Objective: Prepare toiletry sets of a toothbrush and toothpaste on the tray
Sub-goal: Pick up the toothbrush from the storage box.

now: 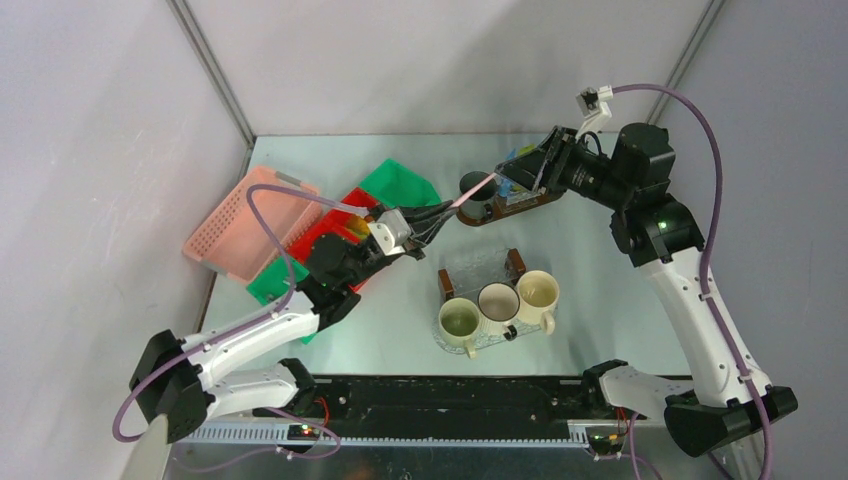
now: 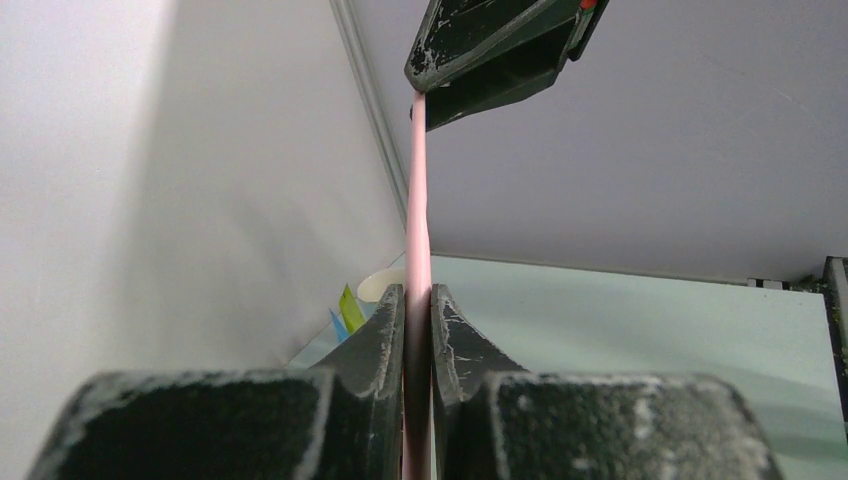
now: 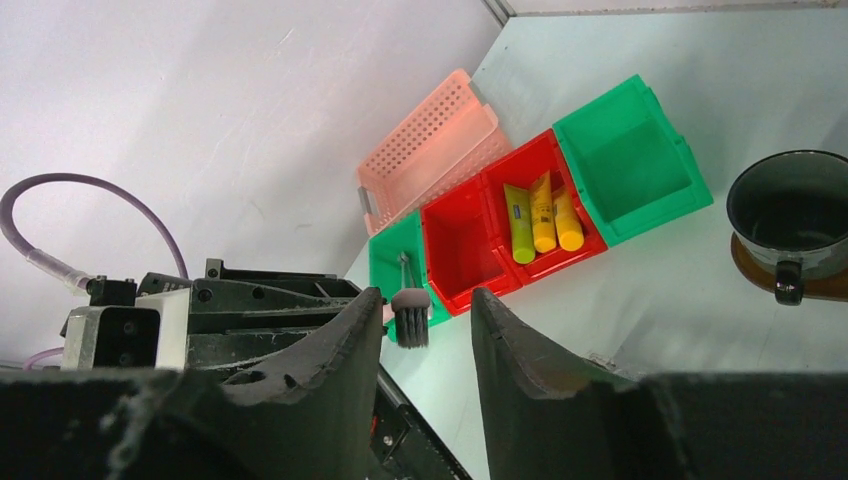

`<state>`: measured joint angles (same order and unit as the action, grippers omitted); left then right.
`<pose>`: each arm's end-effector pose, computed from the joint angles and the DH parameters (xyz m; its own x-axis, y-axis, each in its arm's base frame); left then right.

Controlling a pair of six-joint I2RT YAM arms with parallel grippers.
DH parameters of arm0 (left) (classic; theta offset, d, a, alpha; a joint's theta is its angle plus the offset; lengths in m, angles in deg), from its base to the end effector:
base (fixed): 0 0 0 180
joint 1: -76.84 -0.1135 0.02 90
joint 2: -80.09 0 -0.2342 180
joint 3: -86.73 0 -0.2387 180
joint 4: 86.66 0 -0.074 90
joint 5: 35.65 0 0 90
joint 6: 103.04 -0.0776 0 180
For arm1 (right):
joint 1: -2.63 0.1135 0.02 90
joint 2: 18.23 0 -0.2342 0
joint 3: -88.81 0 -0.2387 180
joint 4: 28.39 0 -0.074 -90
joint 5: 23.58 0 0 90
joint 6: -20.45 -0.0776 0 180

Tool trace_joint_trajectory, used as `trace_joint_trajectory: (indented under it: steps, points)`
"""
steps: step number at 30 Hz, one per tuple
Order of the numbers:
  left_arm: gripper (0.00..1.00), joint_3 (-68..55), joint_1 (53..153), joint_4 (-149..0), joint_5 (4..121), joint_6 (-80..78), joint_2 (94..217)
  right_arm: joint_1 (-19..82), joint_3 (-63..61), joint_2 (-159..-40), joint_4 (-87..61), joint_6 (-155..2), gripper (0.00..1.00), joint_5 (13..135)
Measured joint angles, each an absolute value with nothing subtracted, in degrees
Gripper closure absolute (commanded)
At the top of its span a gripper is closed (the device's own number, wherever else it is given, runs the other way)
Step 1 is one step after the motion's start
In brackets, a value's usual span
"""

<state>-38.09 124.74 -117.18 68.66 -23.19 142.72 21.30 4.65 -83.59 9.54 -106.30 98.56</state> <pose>0.1777 -0.2253 0.3490 0.4122 -0.2015 -0.8886 0.8115 0.5246 0.2575 0.2394 0.1245 0.4293 -0.5596 0.3457 -0.7532 -0.5441 0.5323 0.6485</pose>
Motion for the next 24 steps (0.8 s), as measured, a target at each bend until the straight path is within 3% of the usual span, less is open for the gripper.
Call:
trace_joint_trajectory:
  steps: [9, 14, 17, 19, 24]
  points:
    - [1.0, -38.09, 125.57, -118.34, 69.69, -23.08, 143.73, 21.3, 4.65, -83.64, 9.02, -106.24, 0.73, 98.6]
    - [1.0, -38.09, 125.76, -118.36, 69.66, -23.08, 143.9, 21.3, 4.65, -83.64, 8.38, -106.24, 0.94, 99.06]
    - [0.96, -38.09, 125.76, -118.14, 69.62, -23.08, 144.1, 21.3, 4.65, -83.4, 7.71, -106.35, 1.0, 99.89]
    - [0.9, -38.09, 125.83, -118.14, 69.64, -23.08, 144.21, 21.3, 4.65, -83.09, 7.79, -106.02, 1.0, 100.28]
    - [0.54, -38.09, 126.11, -117.99, 69.38, -23.28, 144.19, 21.24, 4.06, -82.17, 7.9, -103.94, 1.0, 100.57]
